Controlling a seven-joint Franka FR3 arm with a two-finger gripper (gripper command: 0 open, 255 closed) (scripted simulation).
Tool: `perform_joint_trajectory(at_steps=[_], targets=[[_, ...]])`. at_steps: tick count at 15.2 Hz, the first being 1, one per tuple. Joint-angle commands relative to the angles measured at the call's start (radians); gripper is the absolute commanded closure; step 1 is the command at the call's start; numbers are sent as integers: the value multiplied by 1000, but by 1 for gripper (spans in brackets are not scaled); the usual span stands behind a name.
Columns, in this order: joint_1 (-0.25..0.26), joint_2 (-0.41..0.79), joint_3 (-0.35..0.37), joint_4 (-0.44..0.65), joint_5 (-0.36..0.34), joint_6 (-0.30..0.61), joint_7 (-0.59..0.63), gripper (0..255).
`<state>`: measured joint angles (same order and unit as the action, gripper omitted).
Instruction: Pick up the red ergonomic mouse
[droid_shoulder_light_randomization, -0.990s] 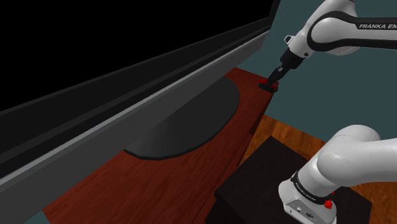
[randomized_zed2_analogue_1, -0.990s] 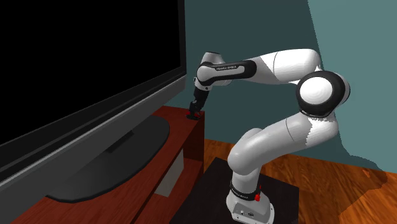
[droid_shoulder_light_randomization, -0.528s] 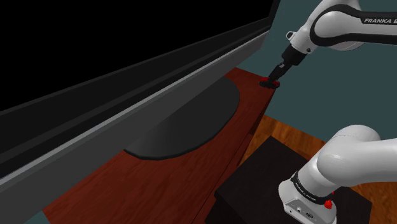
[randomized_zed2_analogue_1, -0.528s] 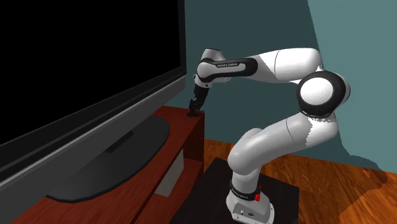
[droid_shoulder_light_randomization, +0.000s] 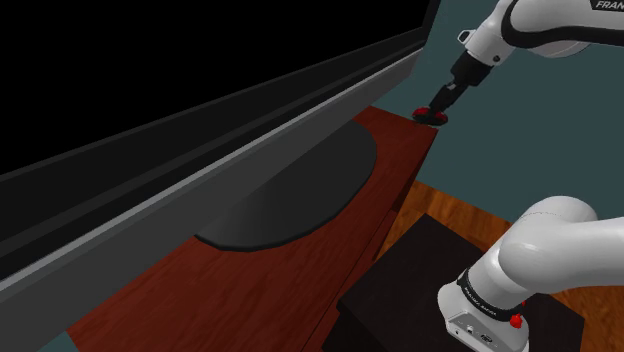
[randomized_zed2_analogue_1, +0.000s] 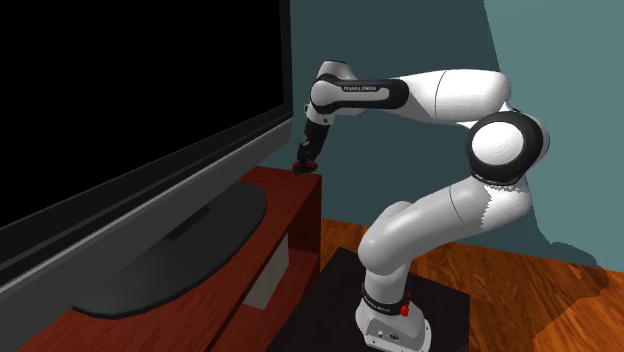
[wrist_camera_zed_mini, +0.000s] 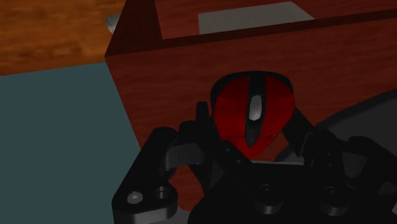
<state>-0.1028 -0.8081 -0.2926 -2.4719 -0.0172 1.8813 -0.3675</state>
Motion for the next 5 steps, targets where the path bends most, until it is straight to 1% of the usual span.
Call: perform_joint_trajectory(at_steps=[1, 3, 5], targets=[[3, 4, 4, 30, 3, -26, 4, 255], [5, 8, 7, 59, 5, -50, 7, 255], [5, 8, 7, 61, 6, -52, 8, 255]])
